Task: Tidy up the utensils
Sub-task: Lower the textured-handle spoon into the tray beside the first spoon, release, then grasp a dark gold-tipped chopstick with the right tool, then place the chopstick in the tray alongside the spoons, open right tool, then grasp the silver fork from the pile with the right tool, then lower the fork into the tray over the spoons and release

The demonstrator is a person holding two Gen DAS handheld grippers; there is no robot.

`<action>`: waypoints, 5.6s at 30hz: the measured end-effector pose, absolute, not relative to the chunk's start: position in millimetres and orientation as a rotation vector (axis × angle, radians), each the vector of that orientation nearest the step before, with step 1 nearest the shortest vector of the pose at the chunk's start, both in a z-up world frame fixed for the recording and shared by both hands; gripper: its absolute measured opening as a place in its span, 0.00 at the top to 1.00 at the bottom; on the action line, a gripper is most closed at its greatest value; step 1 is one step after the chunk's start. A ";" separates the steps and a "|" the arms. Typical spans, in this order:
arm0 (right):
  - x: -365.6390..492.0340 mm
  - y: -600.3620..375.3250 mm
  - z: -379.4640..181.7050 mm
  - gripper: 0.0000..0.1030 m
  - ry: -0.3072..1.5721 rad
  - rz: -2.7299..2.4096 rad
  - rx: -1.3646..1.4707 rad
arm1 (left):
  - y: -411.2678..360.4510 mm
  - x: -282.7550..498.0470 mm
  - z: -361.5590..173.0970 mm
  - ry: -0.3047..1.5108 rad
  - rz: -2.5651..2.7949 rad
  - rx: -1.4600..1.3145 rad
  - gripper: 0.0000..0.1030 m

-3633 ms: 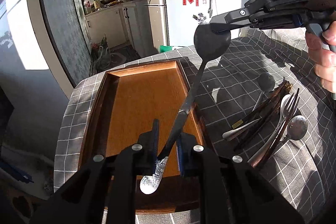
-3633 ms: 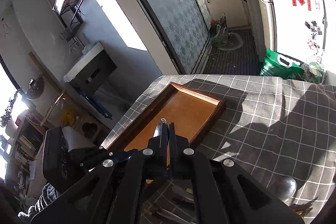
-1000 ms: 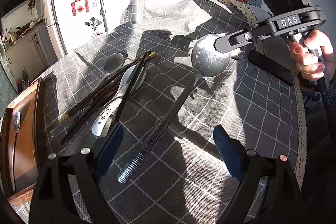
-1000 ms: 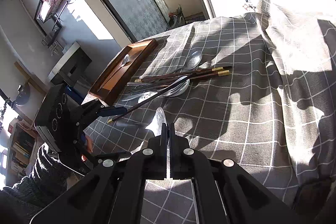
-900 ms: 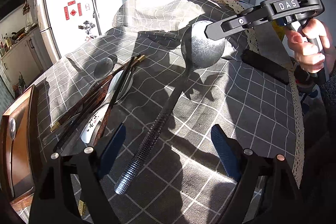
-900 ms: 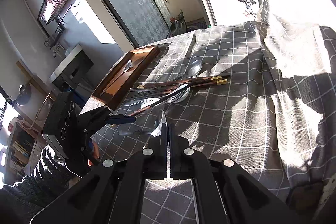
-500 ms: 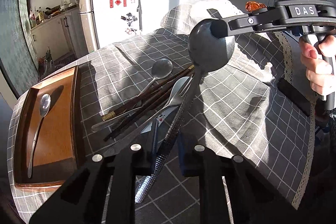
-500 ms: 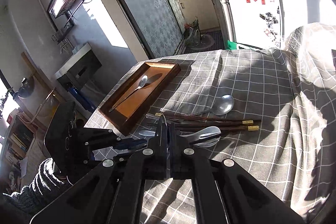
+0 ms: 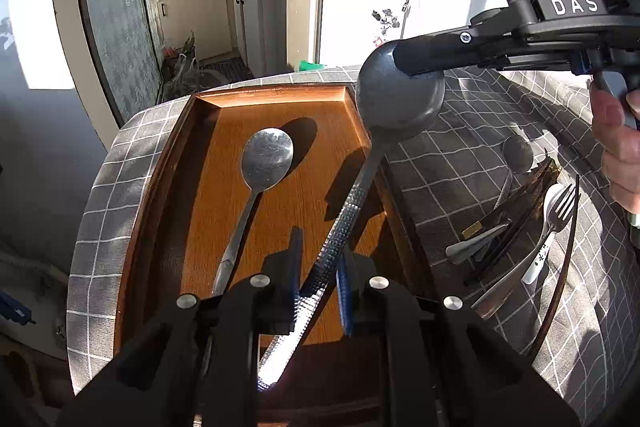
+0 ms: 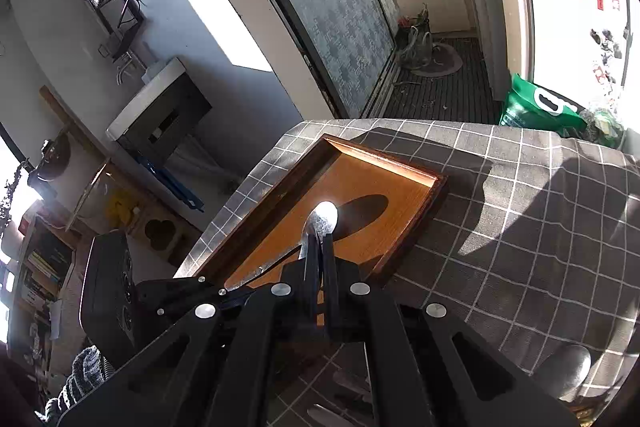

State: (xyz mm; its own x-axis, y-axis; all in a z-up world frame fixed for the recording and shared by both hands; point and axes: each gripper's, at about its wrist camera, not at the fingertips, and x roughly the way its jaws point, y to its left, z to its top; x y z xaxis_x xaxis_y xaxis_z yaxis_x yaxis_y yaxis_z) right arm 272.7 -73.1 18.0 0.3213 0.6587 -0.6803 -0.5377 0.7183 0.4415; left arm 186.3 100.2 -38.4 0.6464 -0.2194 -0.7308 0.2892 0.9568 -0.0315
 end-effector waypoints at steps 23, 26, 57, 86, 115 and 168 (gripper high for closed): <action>281.7 -64.4 -16.6 0.39 0.992 0.734 0.235 | 108.4 162.1 -28.5 0.758 -0.289 0.112 0.38; 267.5 -91.5 -0.2 0.33 0.975 0.736 0.246 | 98.5 144.7 -21.3 0.736 -0.338 0.107 0.26; 149.0 -262.4 -19.2 0.31 0.959 0.603 0.392 | -16.7 87.9 -47.4 0.819 -0.626 0.204 0.94; 273.8 -29.3 -17.3 0.74 1.074 0.710 0.298 | 104.2 147.1 -23.2 0.788 -0.269 0.125 0.93; 181.2 -277.3 -28.6 0.43 0.998 0.460 0.325 | 17.3 106.3 -21.2 0.725 -0.576 0.170 0.22; 295.4 -80.2 14.4 0.97 0.917 0.786 0.190 | 93.2 194.2 -36.0 0.875 -0.225 0.080 0.84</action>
